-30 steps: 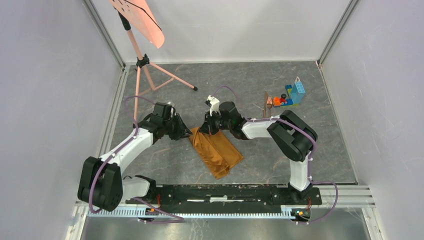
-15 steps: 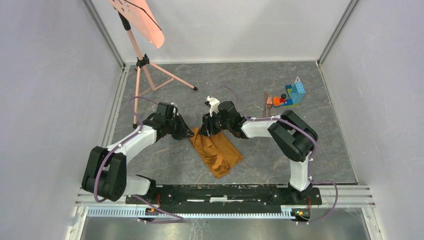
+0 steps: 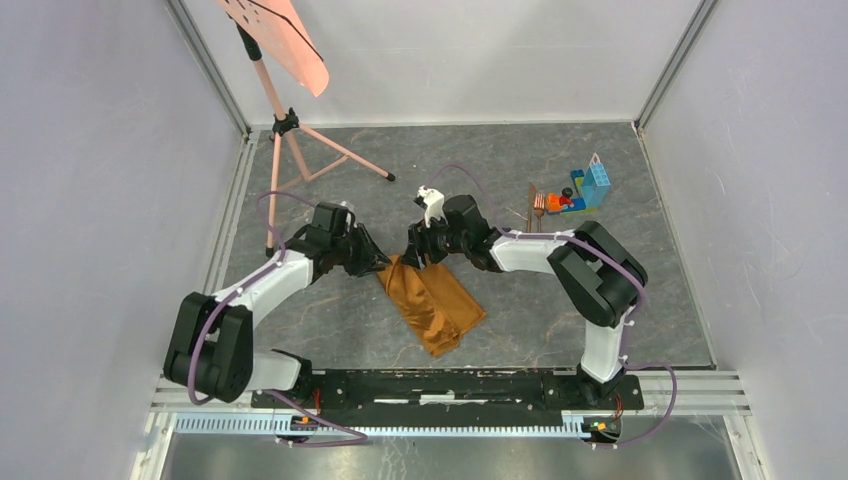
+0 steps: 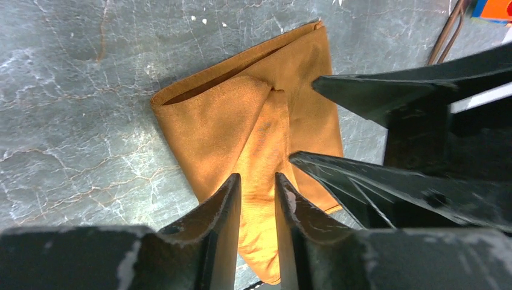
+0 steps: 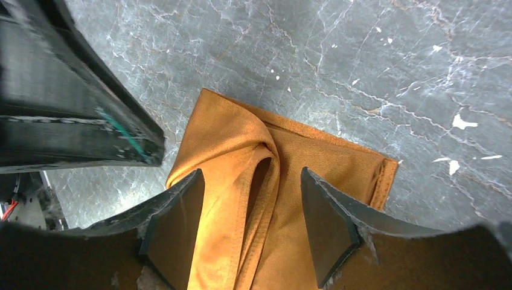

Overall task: Fold the napkin into a case and place the utensils inside
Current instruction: Smooth out the 2/3-rectangle-folded napkin at the center of the board.

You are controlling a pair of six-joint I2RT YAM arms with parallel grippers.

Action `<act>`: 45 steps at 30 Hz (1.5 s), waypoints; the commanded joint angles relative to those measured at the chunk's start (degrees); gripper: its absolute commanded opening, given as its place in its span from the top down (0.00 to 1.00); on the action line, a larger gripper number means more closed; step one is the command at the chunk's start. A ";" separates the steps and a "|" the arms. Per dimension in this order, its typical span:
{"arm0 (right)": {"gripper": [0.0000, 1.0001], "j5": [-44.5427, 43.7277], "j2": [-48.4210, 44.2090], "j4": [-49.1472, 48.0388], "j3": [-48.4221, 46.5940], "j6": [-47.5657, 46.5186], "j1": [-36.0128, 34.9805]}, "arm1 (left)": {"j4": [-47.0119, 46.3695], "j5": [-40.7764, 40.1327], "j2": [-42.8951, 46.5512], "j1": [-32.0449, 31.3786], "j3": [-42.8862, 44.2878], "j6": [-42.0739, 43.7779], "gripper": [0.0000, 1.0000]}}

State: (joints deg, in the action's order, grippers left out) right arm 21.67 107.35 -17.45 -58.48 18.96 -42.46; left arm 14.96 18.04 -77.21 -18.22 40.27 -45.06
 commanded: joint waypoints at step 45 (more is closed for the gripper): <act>0.90 12.74 16.76 -23.59 -5.18 17.45 -1.48 | -9.16 -0.43 9.30 6.09 -13.21 -1.18 0.84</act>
State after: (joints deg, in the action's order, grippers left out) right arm 34.63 123.17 -41.10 -60.29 38.09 -43.51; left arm 7.99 10.83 -66.83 -12.45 25.12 -49.10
